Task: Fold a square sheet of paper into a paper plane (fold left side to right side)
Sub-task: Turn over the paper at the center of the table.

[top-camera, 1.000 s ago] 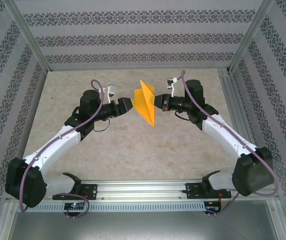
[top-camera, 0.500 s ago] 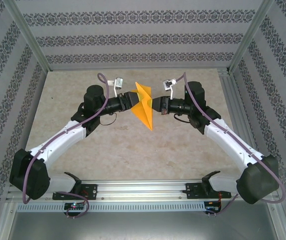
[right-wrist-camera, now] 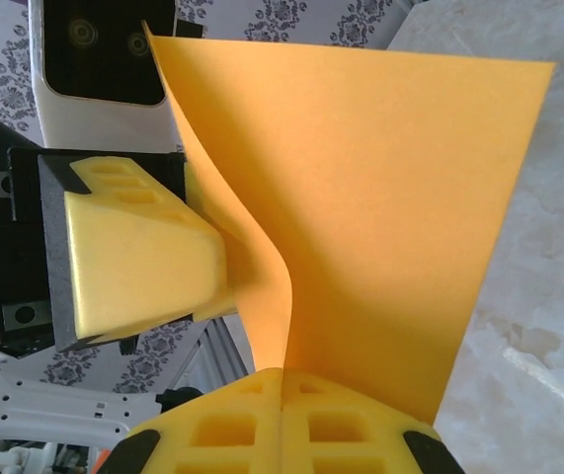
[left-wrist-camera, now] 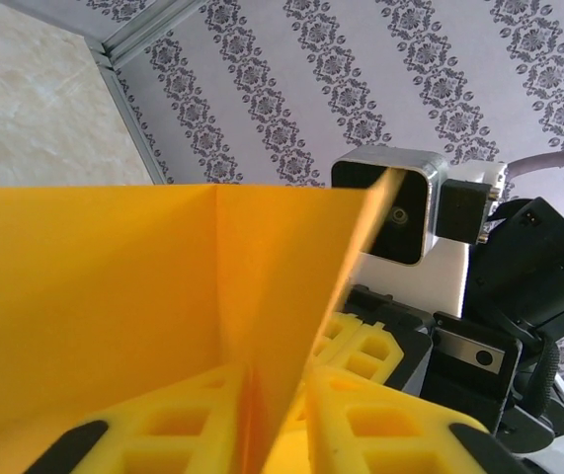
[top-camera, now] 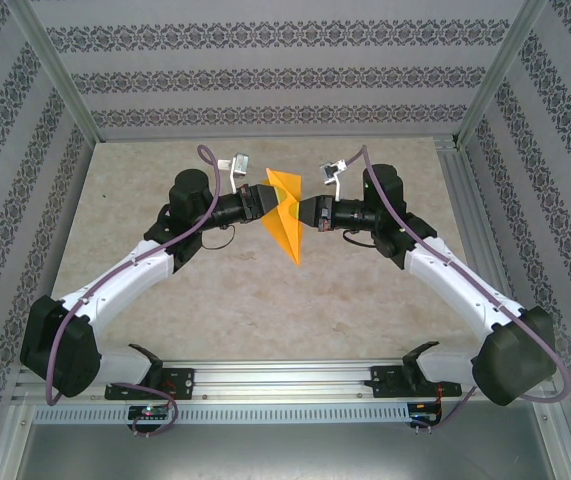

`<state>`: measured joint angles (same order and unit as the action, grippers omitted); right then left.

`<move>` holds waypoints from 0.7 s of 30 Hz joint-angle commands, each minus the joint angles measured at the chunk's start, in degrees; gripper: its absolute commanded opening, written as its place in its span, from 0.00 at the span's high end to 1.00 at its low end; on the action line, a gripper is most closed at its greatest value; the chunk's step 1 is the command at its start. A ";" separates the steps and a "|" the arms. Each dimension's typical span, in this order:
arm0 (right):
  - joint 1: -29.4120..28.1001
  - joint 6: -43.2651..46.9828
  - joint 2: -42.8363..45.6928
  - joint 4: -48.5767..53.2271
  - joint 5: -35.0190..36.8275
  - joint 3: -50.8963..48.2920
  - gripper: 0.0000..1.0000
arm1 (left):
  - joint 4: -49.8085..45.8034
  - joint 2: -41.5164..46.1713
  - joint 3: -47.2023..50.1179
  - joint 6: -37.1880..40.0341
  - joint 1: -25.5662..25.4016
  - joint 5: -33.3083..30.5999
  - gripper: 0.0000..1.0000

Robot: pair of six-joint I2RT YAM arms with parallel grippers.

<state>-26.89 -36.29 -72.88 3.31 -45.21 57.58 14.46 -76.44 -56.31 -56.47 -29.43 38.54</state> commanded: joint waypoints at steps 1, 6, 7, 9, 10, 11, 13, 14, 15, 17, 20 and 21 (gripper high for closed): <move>0.52 -1.73 -0.33 -2.90 -1.89 0.51 0.98 | 1.95 0.37 -1.70 1.06 -0.63 0.48 0.82; 1.88 -2.82 0.92 -3.70 -2.34 -0.34 0.95 | 0.68 0.43 -1.63 1.69 -0.66 -0.22 0.88; 2.25 -2.74 1.43 -3.46 -2.40 -0.44 0.92 | 0.53 0.43 -1.61 1.67 -0.71 -0.31 0.89; 3.22 -2.02 2.64 -2.08 -2.19 -0.76 0.84 | 0.57 0.44 -1.63 1.56 -0.67 -0.63 0.90; 3.91 -1.40 3.56 -0.88 -1.93 -0.92 0.79 | 0.54 0.47 -1.61 1.42 -0.68 -0.97 0.90; 4.72 -0.43 4.66 0.55 -1.65 -1.21 0.76 | 0.57 0.59 -1.53 1.21 -0.71 -1.28 0.90; 6.29 1.28 7.10 3.29 -0.88 -1.99 0.68 | 0.82 0.74 -1.52 0.79 -0.64 -1.80 0.90; 7.14 2.01 8.50 4.12 -0.61 -2.73 0.64 | 1.08 0.78 -1.47 0.52 -0.63 -1.86 0.91; 7.86 2.56 9.68 4.83 -0.35 -3.49 0.59 | 1.22 0.87 -1.43 0.31 -0.63 -2.01 0.91; 8.91 3.52 11.57 6.03 0.03 -5.43 0.47 | 2.05 1.10 -1.35 -0.26 -0.70 -1.91 0.91; 8.99 2.22 12.19 3.87 -2.74 -8.44 0.32 | 2.65 1.29 -1.43 -0.99 -0.68 -1.90 0.91; 8.75 0.64 12.24 1.37 -4.24 -9.85 0.27 | 2.81 1.49 -1.43 -1.10 -0.71 -1.89 0.91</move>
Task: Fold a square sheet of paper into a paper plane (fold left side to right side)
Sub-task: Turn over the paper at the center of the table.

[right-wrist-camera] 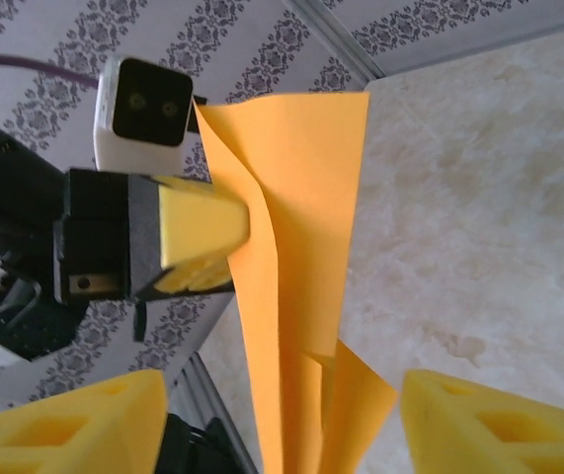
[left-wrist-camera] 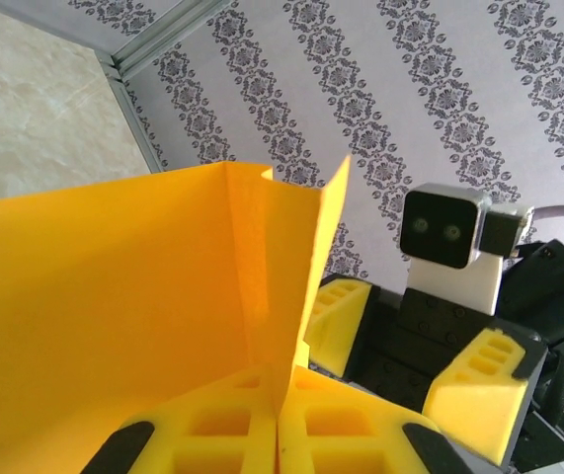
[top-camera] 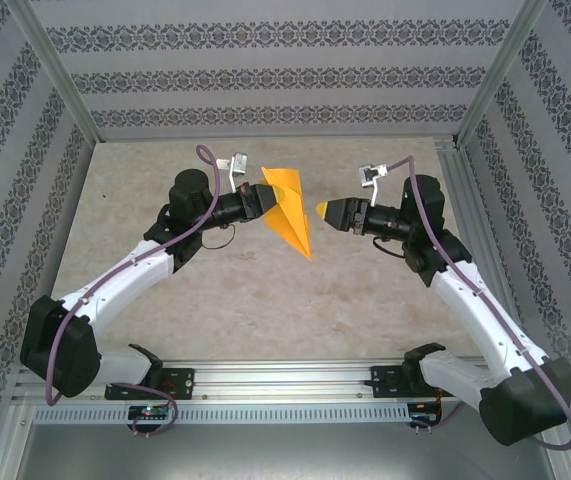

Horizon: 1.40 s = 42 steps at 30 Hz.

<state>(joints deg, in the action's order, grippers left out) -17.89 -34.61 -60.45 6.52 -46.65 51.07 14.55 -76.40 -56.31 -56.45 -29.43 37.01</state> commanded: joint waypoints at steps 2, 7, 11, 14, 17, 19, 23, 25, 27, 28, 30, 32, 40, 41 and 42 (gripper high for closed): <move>-1.15 -2.85 -0.04 -4.73 -3.56 -5.30 0.13 | 2.95 1.66 -1.44 -1.45 -0.74 -0.36 0.91; -4.13 -4.63 -0.52 -7.54 -4.30 -7.29 0.02 | 3.31 2.36 -1.43 -1.73 -0.72 -0.39 0.91; -6.38 -8.03 -2.79 -11.50 -5.69 -7.48 0.02 | 4.15 2.40 -1.26 -2.35 -0.74 -0.19 0.91; -8.00 -10.43 -4.23 -14.08 -5.95 -6.60 0.08 | 4.53 2.35 -1.17 -2.66 -0.89 -0.12 0.91; -8.81 -11.66 -5.18 -14.88 -5.84 -5.47 0.26 | 4.72 2.27 -1.08 -2.82 -1.00 -0.10 0.91; -8.83 -11.88 -5.17 -14.88 -5.66 -5.04 0.36 | 4.83 2.21 -1.09 -2.94 -1.12 -0.06 0.90; -8.65 -11.84 -4.51 -14.14 -4.67 -5.05 0.59 | 4.73 1.87 -1.13 -2.96 -1.16 -0.01 0.90; -8.57 -11.43 -4.34 -13.37 -4.41 -5.01 0.65 | 4.71 1.71 -0.99 -2.97 -1.16 -0.06 0.90; -8.45 -10.47 -4.12 -11.74 -3.83 -4.84 0.73 | 4.64 1.44 -0.90 -2.80 -1.20 -0.12 0.89; -8.45 -10.04 -4.00 -11.11 -3.56 -4.79 0.76 | 4.54 1.43 -0.83 -2.71 -1.20 -0.12 0.89; -8.14 -8.85 -3.67 -9.06 -2.82 -4.51 0.82 | 3.78 1.34 -0.72 -1.99 -1.16 -0.24 0.88; -8.04 -7.06 -3.55 -6.75 -2.11 -4.12 0.88 | 1.78 1.32 -0.65 -0.48 -1.16 -0.76 0.83; -8.27 5.76 -3.78 14.09 9.16 0.72 0.98 | -16.82 6.71 -0.90 9.82 1.85 -7.17 0.36; -8.74 7.73 -4.03 18.40 13.46 2.17 0.99 | -21.33 8.26 -1.09 11.83 2.70 -9.88 0.32; -9.54 9.60 -4.19 22.58 18.46 3.54 0.99 | -26.16 9.99 -1.48 13.99 3.32 -13.16 0.30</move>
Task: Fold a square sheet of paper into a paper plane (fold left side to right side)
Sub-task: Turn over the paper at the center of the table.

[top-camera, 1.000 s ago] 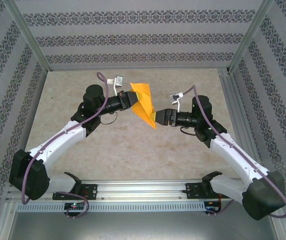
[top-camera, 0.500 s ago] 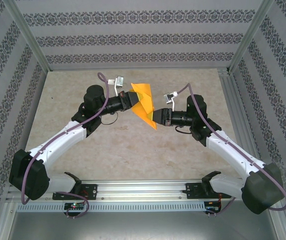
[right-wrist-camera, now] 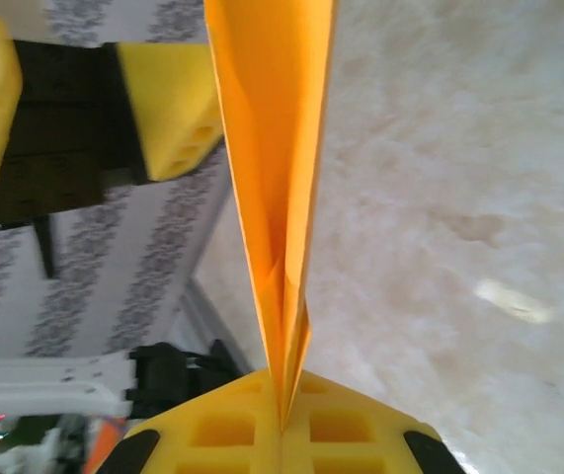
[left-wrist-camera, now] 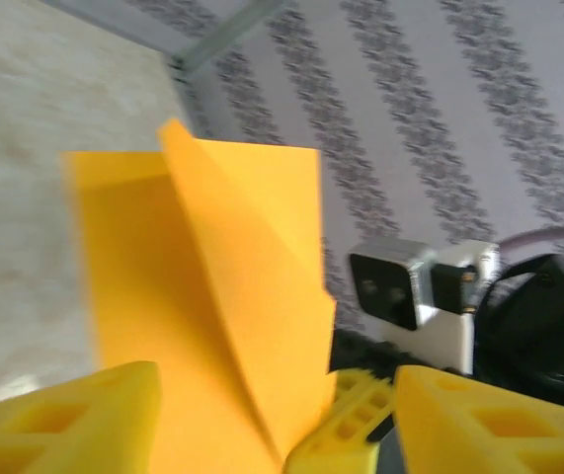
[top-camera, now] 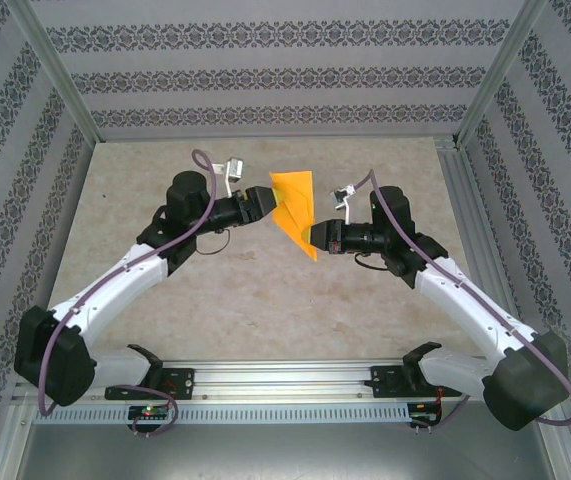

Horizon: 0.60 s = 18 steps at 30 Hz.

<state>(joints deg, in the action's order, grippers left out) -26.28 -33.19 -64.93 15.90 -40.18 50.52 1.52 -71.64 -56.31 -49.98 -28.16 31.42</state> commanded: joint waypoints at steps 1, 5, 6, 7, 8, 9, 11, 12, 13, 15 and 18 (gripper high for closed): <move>-2.28 9.66 -0.04 16.71 17.23 5.39 0.99 | -17.59 6.72 -1.96 9.57 2.38 -10.69 0.28; -10.73 13.19 -4.83 31.48 46.41 11.73 1.00 | -33.94 11.60 -4.16 14.38 2.67 -29.74 0.23; -12.97 13.02 -7.37 34.68 53.84 13.23 0.99 | -36.81 12.53 -4.08 13.94 2.71 -34.41 0.23; -14.75 12.62 -10.00 37.79 59.73 14.54 0.99 | -38.78 13.39 -3.91 13.40 2.68 -37.73 0.22; -16.64 12.13 -13.35 40.88 65.00 15.90 0.99 | -40.25 14.18 -3.38 12.56 2.78 -41.18 0.22; -18.50 11.09 -16.71 43.93 69.67 17.37 0.99 | -41.22 15.06 -2.59 11.41 2.93 -43.71 0.22; -21.89 8.35 -23.77 49.82 77.41 20.43 0.99 | -41.03 16.71 -0.68 9.99 3.14 -45.83 0.21; -23.66 7.43 -27.80 52.14 80.56 21.99 0.99 | -40.57 17.46 0.26 9.34 3.25 -46.32 0.21; -25.01 6.18 -31.13 54.30 83.16 23.42 0.99 | -40.25 17.96 0.95 8.83 3.44 -46.61 0.20; -27.41 4.15 -38.43 58.05 87.16 26.84 0.99 | -39.84 18.56 1.85 8.32 3.71 -46.85 0.19; -29.79 3.23 -47.31 60.33 89.26 31.19 0.99 | -39.93 18.24 1.91 8.28 4.05 -46.44 0.18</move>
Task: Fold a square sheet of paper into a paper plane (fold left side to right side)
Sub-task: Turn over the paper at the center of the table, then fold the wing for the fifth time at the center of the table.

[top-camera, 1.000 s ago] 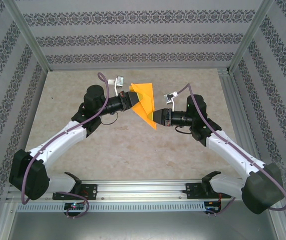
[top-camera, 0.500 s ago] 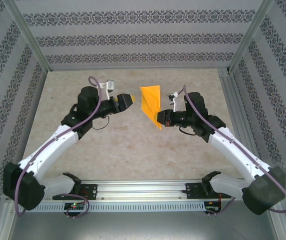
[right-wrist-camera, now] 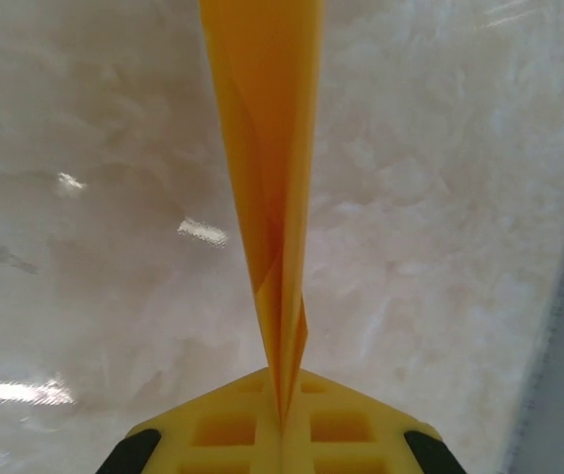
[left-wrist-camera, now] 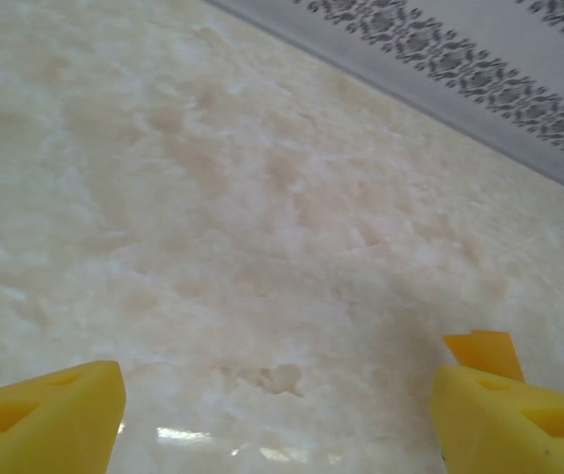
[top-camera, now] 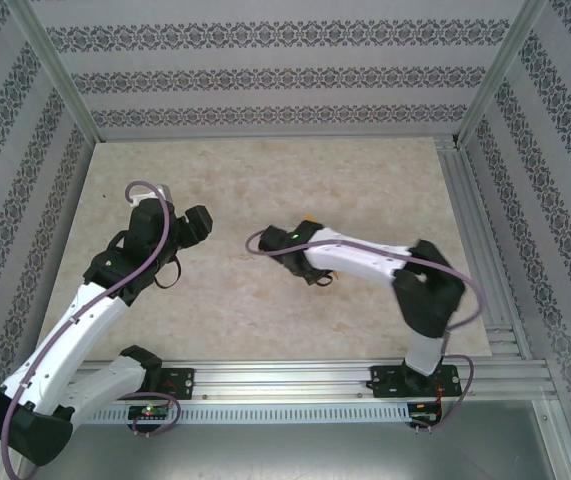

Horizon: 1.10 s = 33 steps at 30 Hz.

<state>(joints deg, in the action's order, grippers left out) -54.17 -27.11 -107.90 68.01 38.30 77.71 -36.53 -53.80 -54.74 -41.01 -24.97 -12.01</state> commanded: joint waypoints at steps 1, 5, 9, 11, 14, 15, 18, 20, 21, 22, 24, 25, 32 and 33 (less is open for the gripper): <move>-2.50 -2.90 -7.26 8.58 11.00 5.43 0.99 | -1.87 0.23 0.29 -0.57 0.92 -2.73 0.18; -4.54 -3.62 -16.46 10.91 12.59 11.05 0.99 | -1.58 -0.07 0.82 -0.57 1.14 -1.93 0.17; -5.46 -2.71 -21.71 10.57 10.17 14.42 0.91 | -1.15 -0.64 1.47 -0.68 1.29 -1.11 0.17; -6.02 -1.34 -22.80 9.34 7.70 15.33 0.79 | -0.86 -1.12 1.65 -0.70 1.50 -0.44 0.17; -7.36 1.26 -21.56 6.36 3.11 15.53 0.64 | -0.31 -2.02 1.51 -0.51 1.61 1.28 0.16; -7.88 2.34 -20.22 4.50 1.13 14.90 0.59 | -0.13 -2.24 1.54 -0.49 1.75 1.80 0.16; -8.64 4.09 -13.97 -1.36 -5.76 11.77 0.50 | 0.41 -2.67 1.57 -0.21 1.95 3.44 0.16; -8.56 4.84 -8.36 -5.27 -10.46 8.16 0.47 | 0.81 -2.98 1.72 -0.19 2.25 4.54 0.16; -8.47 5.12 -5.20 -7.42 -12.21 6.24 0.46 | 1.21 -3.26 1.96 -0.20 2.50 5.65 0.16; -8.33 5.29 -1.86 -9.22 -13.63 4.43 0.45 | 2.04 -3.55 2.37 -0.23 2.74 6.88 0.16; -7.46 5.79 4.90 -12.55 -16.15 0.51 0.42 | 4.56 -4.29 3.55 -0.81 3.01 9.96 0.16; -6.64 5.82 8.15 -14.24 -17.53 -1.58 0.41 | 6.51 -4.85 4.48 -1.35 3.08 11.93 0.17; 6.42 4.77 29.27 -29.51 -30.16 -16.93 0.29 | 27.22 -14.32 10.98 -6.89 1.80 30.29 0.22; 8.67 4.33 31.71 -31.97 -32.17 -18.92 0.27 | 29.53 -16.43 11.11 -7.50 1.03 31.92 0.22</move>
<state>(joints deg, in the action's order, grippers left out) -49.82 -21.93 -80.25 45.52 14.41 63.40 -19.79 -66.83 -44.71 -45.15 -22.79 10.13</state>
